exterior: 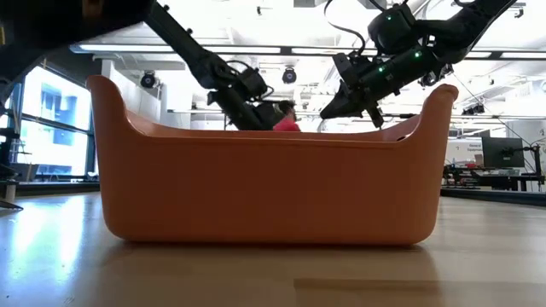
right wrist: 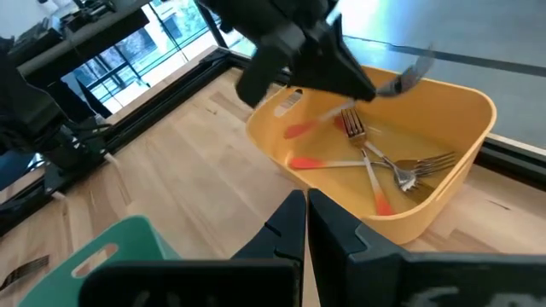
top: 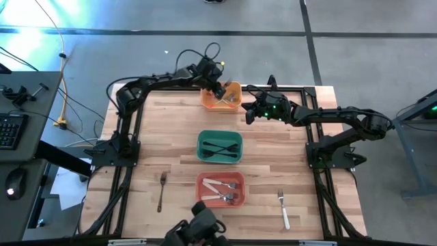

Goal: Sort silverware by color (type)
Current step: Put the orange fork into the yellow bin, then put the white fork into the orange bin

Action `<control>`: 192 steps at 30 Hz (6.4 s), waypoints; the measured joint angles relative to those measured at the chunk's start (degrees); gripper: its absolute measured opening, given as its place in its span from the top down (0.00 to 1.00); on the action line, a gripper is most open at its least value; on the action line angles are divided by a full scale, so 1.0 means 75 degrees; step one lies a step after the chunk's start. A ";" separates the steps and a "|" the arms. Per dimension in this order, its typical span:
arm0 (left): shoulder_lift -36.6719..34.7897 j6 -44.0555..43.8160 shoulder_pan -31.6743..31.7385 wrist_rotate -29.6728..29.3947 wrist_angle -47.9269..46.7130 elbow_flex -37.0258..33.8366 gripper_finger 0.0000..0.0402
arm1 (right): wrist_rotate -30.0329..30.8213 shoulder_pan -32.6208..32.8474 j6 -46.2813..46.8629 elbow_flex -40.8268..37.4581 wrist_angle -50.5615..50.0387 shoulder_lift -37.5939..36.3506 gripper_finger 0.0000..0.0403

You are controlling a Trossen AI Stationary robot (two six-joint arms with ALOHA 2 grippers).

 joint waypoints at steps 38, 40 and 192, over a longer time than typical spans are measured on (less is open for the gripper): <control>-0.2164 -0.1484 -0.1319 -0.1490 0.2738 -0.2666 1.00 | -0.0441 0.0252 -0.1418 0.0000 0.0055 0.0000 1.00; -0.2622 -0.1672 -0.1606 -0.1798 0.3189 -0.3267 1.00 | -0.0533 0.0384 -0.1495 0.0000 -0.0022 0.0000 1.00; -0.7453 -0.2486 -0.4383 -0.2479 0.6447 -1.0436 1.00 | -0.1441 0.8732 0.9718 0.2945 -0.7531 0.3577 0.98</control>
